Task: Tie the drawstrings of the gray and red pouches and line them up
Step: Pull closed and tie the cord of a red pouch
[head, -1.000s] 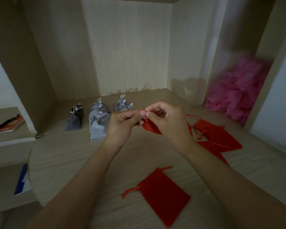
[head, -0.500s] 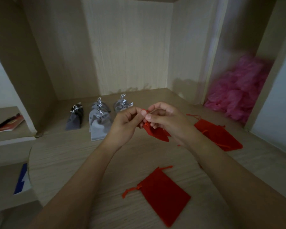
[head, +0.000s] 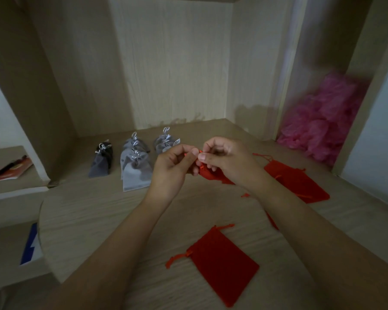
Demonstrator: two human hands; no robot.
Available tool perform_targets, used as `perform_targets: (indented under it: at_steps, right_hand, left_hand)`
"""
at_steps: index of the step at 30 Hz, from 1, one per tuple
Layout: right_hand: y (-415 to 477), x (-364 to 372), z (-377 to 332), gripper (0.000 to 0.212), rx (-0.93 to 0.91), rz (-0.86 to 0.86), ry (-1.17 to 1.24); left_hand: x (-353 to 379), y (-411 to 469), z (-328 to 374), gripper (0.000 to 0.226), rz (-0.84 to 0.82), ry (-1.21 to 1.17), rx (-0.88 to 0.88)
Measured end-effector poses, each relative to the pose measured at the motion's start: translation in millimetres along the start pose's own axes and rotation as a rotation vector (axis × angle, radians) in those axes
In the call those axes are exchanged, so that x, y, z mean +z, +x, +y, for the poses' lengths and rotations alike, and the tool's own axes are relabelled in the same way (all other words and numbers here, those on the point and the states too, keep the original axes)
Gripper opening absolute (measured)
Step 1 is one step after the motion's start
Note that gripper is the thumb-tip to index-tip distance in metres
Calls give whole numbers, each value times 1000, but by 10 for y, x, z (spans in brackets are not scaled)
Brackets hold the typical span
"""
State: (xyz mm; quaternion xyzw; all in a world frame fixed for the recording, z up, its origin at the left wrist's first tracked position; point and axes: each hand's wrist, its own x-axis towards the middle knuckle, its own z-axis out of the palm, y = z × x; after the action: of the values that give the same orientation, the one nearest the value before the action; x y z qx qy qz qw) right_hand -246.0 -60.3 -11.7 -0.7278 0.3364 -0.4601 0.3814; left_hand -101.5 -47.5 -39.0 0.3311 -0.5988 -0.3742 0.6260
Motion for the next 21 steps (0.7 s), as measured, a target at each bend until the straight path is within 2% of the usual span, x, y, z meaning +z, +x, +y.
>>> perform_targets:
  at_steps: [4, 8, 12, 15, 18, 21]
  right_hand:
    - [-5, 15, 15, 18, -5, 11, -2]
    - [-29, 70, 36, 24, -78, 91, -169]
    - [-24, 101, -29, 23, 12, 144, -65]
    - [-56, 146, -61, 7, 17, 155, -210]
    - [-92, 182, -63, 13, -59, 197, -368]
    - [-90, 200, -79, 20, -121, 235, -471]
  left_hand:
    - [-18, 14, 16, 14, 15, 17, -14]
    - [-87, 43, 33, 15, -4, 67, -63]
    - [-68, 21, 38, 15, 64, 67, -7]
    - [-7, -17, 20, 14, 134, 112, 48]
    - [22, -26, -2, 16, 182, 138, 66]
    - [42, -35, 9, 19, 172, 38, 23]
